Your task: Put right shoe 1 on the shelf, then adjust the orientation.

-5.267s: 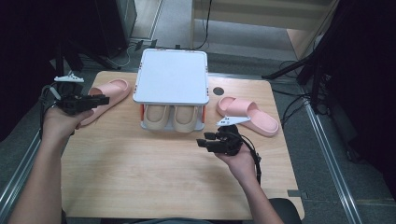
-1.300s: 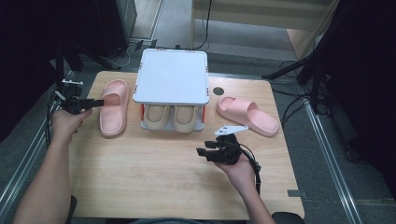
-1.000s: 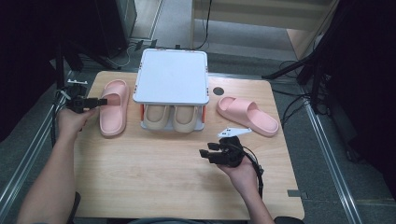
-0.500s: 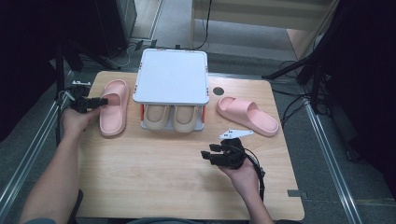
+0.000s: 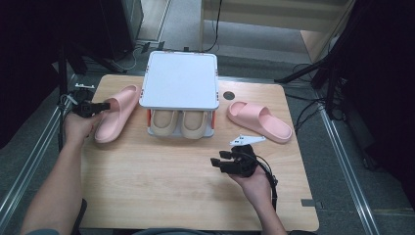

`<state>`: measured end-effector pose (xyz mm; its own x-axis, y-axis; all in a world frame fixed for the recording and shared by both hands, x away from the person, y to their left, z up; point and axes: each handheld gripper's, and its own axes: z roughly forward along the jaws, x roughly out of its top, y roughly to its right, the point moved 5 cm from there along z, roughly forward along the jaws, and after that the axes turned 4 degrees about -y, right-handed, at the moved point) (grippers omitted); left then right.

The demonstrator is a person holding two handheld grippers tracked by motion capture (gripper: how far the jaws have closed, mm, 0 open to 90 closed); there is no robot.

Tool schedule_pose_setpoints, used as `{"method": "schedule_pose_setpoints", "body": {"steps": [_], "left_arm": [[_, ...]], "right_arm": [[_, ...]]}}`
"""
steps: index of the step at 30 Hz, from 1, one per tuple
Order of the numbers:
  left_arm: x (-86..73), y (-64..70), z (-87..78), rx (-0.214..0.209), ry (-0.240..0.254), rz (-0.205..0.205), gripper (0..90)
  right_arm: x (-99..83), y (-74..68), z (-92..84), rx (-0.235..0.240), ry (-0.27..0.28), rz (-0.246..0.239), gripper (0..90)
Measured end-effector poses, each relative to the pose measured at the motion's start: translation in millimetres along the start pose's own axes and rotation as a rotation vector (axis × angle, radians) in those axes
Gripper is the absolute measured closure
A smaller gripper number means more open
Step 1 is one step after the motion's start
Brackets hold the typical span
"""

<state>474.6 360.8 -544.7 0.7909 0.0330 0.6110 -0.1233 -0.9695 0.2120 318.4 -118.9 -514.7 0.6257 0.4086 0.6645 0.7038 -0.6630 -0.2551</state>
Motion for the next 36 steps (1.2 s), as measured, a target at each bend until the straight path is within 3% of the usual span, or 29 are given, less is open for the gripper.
{"method": "schedule_pose_setpoints", "body": {"steps": [5,7,12,22,25,31,36], "left_arm": [[0.7,1.5,-2.5,-0.015,-0.014,-0.011,81.5],[1.0,3.2,-3.5,-0.013,-0.046,0.002,81.5],[-1.5,10.8,-6.1,-0.015,-0.07,0.031,81.3],[5.5,18.2,-21.8,-0.039,-0.064,-0.015,81.7],[8.8,19.2,-26.1,-0.014,-0.086,-0.003,81.9],[35.5,21.3,-48.5,0.041,-0.078,-0.001,81.6],[58.6,26.1,-65.2,0.054,-0.067,-0.008,81.6]], "right_arm": [[0.8,0.2,1.1,0.003,-0.001,-0.001,51.3],[1.9,-0.3,1.2,0.007,-0.002,-0.006,51.3],[6.4,-1.4,5.3,0.018,-0.005,-0.021,51.3],[13.8,-8.0,13.2,0.055,-0.012,-0.049,51.2],[17.0,-9.1,13.3,0.063,-0.008,-0.06,51.2],[22.4,-11.0,15.4,0.083,-0.005,-0.072,51.2],[24.1,-14.8,18.1,0.101,-0.012,-0.088,51.2]]}}
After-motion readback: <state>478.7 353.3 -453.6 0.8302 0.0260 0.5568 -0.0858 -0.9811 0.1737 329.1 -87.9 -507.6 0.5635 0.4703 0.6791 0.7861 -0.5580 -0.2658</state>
